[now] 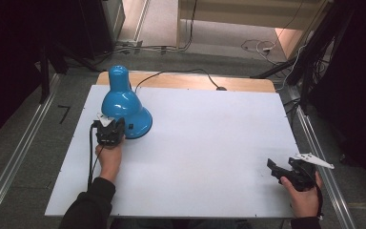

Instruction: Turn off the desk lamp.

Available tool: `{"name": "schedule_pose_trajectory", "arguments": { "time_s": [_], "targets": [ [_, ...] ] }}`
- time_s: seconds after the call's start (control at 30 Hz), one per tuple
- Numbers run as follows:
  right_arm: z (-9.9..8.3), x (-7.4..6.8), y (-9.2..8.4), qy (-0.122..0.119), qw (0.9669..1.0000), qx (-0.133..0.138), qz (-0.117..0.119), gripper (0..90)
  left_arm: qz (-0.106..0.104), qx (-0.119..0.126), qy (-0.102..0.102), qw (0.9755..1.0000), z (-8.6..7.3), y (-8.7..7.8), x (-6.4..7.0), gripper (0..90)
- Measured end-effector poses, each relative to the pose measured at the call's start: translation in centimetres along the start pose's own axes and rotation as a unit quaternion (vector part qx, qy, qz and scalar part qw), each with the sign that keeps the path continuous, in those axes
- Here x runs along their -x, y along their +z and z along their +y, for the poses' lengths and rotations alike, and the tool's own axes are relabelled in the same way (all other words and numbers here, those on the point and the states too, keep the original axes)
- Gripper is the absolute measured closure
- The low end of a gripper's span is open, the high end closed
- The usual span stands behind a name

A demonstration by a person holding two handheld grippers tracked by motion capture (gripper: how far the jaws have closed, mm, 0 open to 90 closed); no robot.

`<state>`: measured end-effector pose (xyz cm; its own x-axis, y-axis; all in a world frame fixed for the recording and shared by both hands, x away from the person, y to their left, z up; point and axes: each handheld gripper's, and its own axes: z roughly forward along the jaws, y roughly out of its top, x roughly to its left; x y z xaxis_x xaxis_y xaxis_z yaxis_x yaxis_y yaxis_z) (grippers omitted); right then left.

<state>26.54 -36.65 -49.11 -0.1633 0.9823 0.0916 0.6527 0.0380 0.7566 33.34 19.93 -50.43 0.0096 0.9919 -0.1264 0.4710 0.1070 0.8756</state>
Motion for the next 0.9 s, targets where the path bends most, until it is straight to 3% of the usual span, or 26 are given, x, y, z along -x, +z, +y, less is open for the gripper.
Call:
{"name": "schedule_pose_trajectory", "arguments": {
  "time_s": [0.03,0.23,0.6,0.77,0.9],
  "targets": [
    [0.0,0.0,0.0,0.0,1.0,0.0,0.001,13.1,0.002,-0.007,0.007,0.9999,0.0,-0.1,-0.2,90.0],
    [0.0,0.1,-0.1,-0.001,1.0,0.003,0.0,13.1,0.003,-0.004,0.004,1.0,0.1,-0.3,-0.5,90.0],
    [0.0,0.1,-0.3,0.0,1.0,0.005,0.0,13.1,0.013,0.003,-0.013,0.9998,0.1,-1.2,-1.8,90.0],
    [0.0,0.1,-0.3,0.0,1.0,0.005,0.0,13.1,0.009,0.003,-0.013,0.9999,0.1,-1.8,-2.4,84.6],
    [0.0,0.1,-0.4,0.0,1.0,0.005,0.0,13.1,0.006,-0.003,-0.017,0.9998,0.2,-2.2,-2.8,70.5]
  ]
}}
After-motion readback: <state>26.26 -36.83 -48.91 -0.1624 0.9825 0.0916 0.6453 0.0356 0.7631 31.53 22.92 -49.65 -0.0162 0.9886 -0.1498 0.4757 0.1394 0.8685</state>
